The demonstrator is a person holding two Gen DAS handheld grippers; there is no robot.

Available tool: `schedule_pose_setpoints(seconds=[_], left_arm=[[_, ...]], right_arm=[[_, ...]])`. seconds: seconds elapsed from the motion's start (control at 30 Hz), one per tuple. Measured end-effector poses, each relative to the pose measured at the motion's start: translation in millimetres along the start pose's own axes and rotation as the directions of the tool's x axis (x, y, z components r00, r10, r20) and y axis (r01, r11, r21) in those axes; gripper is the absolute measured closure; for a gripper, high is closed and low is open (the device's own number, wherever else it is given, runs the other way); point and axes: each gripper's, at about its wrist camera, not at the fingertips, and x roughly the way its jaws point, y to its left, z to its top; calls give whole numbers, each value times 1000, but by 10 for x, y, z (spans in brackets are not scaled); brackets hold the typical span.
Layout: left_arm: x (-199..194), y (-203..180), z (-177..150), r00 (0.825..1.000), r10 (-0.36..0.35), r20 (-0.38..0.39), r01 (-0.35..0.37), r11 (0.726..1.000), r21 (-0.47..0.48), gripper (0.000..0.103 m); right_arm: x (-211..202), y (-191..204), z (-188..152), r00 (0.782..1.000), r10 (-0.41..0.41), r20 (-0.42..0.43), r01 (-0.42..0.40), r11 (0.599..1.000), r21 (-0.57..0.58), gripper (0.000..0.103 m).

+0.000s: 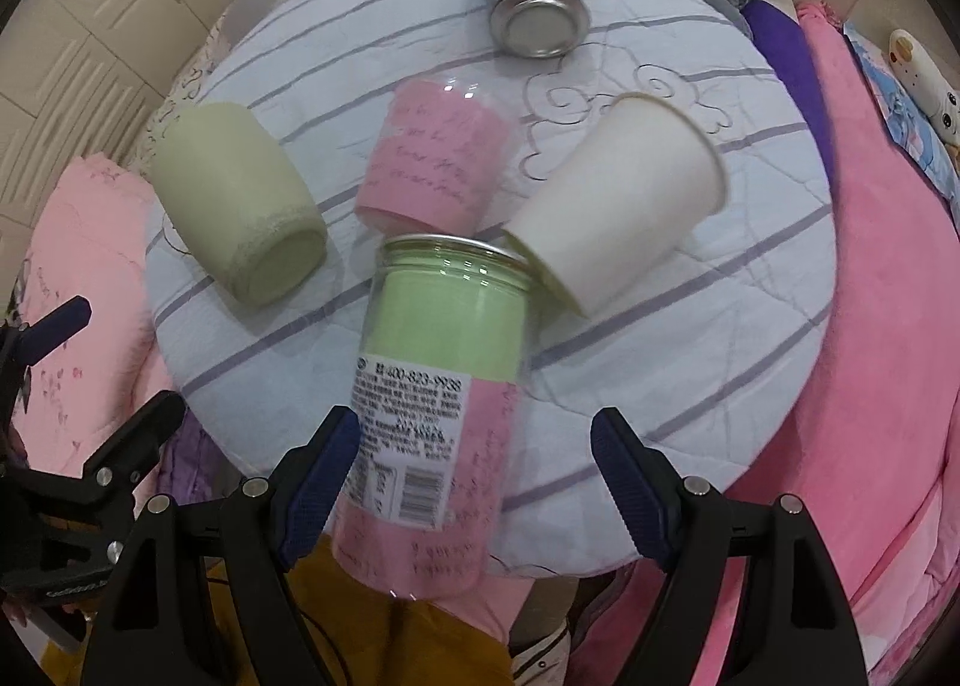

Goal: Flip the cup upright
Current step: 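Pass the jar cup from the right tool into the left tool's fingers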

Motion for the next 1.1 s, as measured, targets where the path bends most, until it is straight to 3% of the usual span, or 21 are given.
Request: schedule_pose_setpoints(seconds=[0.3,0.5,0.63,0.77,1.1], left_arm=[[-100,-502,126,1000,21,1,-21,1000,-2,1],[-55,-748,279,999,-11,-31,9,999,-37,1],[10,-831,370,996,-70,-56,66,995,-78,1],[119,-923,474,997,-30,-71,22,994,-107,1],[541,-1073,595,983,-28,-182,1,989,-149,1]], right_arm=[[-68,-866,-168,998,41,46,-42,999,14,22],[-7,-1326,-172,997,64,49,-65,998,19,22],[60,-1479,-184,998,32,53,-31,999,-22,22],[171,-1612,-147,995,86,54,-83,995,-61,22],[409,-1730,-74,991,133,32,-129,986,-108,22]])
